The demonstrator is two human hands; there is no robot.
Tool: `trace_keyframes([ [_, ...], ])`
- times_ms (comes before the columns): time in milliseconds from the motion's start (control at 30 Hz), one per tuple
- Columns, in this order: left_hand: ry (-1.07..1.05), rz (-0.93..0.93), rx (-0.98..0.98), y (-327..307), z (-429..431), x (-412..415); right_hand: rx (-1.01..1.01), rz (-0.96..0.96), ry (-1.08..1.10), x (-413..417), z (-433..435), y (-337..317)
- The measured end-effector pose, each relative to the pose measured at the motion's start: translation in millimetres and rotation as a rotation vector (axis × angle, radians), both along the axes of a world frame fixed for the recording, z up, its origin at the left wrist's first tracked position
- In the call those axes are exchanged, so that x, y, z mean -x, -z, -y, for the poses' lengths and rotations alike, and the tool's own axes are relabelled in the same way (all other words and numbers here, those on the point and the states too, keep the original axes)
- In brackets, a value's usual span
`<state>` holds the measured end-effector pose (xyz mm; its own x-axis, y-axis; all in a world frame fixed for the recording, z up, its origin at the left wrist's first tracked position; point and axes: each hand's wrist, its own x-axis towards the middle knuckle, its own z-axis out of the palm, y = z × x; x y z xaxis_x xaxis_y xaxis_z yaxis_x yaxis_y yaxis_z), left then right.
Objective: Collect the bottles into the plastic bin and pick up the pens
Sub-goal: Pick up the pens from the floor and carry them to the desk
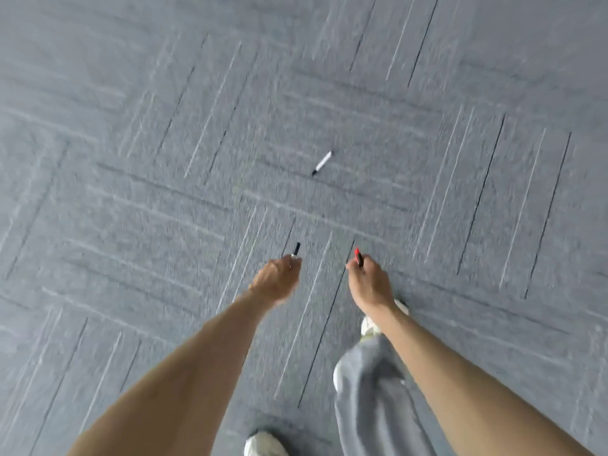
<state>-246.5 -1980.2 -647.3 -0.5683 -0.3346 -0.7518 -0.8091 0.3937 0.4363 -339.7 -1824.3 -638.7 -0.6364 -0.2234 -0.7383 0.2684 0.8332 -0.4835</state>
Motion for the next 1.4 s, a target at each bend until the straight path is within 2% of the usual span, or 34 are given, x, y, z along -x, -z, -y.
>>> trace_keyframes([
  [133, -0.145, 0.012, 0.06, 4, 20, 81, 0.008, 0.007, 0.078, 65, 2, 0],
  [267, -0.26, -0.035, 0.003, 12, 23, 134, 0.044, 0.017, 0.128, 109, -1, 13],
  [467, -0.231, 0.006, 0.103, 56, 25, 181, 0.106, 0.049, 0.176, 134, -6, 48],
  [567, -0.223, 0.031, 0.246, 97, 37, 209, 0.122, 0.06, 0.191, 135, -14, 88],
  [700, -0.034, 0.079, 0.454, 153, 62, 255, 0.099, 0.071, 0.282, 144, -8, 151],
  [900, 0.11, 0.079, 0.522, 241, 89, 286, 0.14, 0.084, 0.405, 157, 6, 223],
  [1067, 0.263, 0.083, 0.575, 265, 80, 290, 0.137, 0.128, 0.444, 163, 6, 243],
  [1167, 0.264, 0.068, 0.445, 249, 75, 282, 0.109, 0.148, 0.523, 165, 0, 230],
  [1233, 0.177, 0.049, 0.293, 223, 60, 278, 0.08, 0.121, 0.601, 169, -3, 209],
  [1333, 0.004, 0.095, 0.015, 172, 28, 283, 0.127, 0.088, 0.764, 171, -5, 151],
  [1400, -0.025, 0.14, -0.084, 128, 8, 290, 0.122, 0.041, 0.8, 174, -10, 104],
])
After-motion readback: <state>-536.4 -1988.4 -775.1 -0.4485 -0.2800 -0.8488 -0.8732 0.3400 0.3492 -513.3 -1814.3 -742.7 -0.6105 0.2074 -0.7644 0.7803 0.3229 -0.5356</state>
